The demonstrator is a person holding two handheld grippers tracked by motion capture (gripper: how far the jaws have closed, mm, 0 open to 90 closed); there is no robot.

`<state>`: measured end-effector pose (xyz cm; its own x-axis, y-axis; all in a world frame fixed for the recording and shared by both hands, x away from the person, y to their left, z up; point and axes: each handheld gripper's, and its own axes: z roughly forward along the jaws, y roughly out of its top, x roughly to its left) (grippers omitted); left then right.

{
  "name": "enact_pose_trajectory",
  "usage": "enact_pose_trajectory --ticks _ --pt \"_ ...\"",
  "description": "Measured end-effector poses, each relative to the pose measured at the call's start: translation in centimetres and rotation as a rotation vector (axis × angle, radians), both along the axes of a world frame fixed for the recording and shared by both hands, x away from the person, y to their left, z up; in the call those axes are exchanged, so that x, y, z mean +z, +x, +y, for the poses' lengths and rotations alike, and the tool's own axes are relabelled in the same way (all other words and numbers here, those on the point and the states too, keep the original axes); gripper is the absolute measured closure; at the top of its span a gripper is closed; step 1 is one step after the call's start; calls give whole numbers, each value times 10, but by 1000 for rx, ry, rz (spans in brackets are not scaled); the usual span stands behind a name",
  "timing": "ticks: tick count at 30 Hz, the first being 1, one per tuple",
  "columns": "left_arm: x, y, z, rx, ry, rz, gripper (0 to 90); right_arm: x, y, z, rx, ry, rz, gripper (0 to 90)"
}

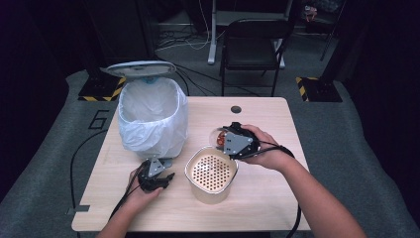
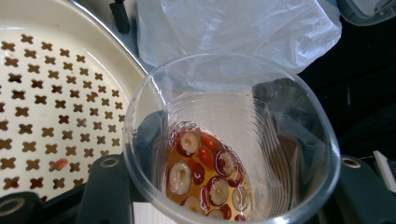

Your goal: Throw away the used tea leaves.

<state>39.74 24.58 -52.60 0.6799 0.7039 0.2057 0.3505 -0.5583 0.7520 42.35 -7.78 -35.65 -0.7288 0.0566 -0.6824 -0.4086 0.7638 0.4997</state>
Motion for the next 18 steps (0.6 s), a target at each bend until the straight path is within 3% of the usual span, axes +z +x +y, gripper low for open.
enact_pose_trajectory --ticks 13,18 --pt "0 0 0 0 1 0 384 6 -18 7 34 -146 -151 423" --pt "0 0 0 0 2 0 384 1 -26 11 51 -235 -261 430"
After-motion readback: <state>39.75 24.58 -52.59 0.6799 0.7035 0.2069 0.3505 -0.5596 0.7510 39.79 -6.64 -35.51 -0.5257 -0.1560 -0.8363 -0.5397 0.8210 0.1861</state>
